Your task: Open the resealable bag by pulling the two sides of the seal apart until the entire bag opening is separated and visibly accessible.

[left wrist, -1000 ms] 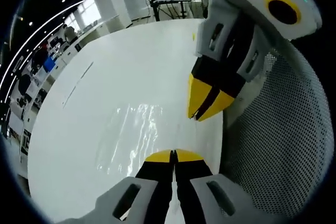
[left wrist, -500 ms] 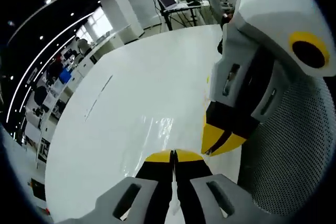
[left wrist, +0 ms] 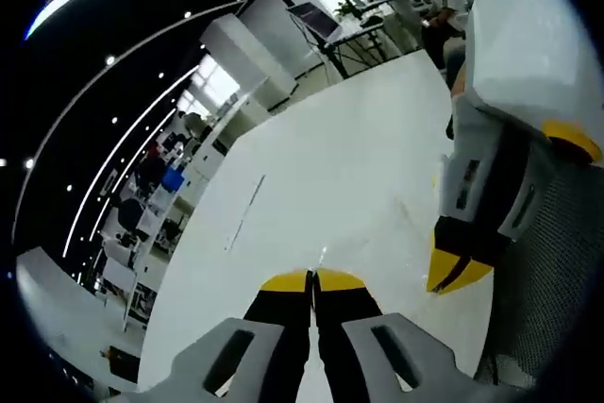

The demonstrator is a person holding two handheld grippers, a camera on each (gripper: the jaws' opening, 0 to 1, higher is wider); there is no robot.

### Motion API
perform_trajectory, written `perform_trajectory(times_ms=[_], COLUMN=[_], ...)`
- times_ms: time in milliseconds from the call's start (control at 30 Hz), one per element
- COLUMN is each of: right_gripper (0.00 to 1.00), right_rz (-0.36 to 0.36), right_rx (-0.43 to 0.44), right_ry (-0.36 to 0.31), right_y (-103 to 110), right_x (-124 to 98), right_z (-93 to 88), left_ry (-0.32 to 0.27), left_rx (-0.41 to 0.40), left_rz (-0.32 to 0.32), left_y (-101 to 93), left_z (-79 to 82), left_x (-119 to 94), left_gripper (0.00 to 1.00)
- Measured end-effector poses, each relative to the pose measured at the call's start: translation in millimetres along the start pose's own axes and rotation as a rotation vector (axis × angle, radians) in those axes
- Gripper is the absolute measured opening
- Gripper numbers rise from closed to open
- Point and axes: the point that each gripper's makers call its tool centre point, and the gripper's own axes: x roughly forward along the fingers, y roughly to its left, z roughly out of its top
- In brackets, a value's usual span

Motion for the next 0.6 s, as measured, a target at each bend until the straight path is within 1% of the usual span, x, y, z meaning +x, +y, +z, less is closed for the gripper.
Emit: perform_trajectory(times_ms=[167,233,300,433,500,600], right_gripper=[0.0,0.0,0.0,0.0,0.0,0.0], right_rz=[-0.023,-0.028,-0.036,-0.052,-0.061,-0.066], right_rx=[0.024,0.019,0.005,0.015,0.043,0.12], right_ry=[-0.007,-0.01,-0.015,-0.023,-0.024,-0.033], right_y=[-8.4,-9.4,-11.9,-20.4,-24.2,-25.9], right_x=[-0.8,-0.8,-1.7,-4.6,-5.1,-4.1], right_z=[0.0,0.5,1.0,0.7,-1.0,-3.2], left_ry=[-0.033,-0.033,-0.02,-0.021,-0.019,0.01], left_rx=[0.027,0.027,0.047,0.035,0.032,0.034], left_rz=[0.038,0.046,0.055,0.056,0.05,0.036], left_y=[10.1,13.5,17.1,19.6,17.7,10.0], left_z=[11.5,14.3,13.4,11.5,10.3,3.2], left_x=[-2.6,-3.2,-3.1,-2.4,-2.1,1.6], left_gripper=[0.0,0.0,0.0,0.0,0.0,0.0])
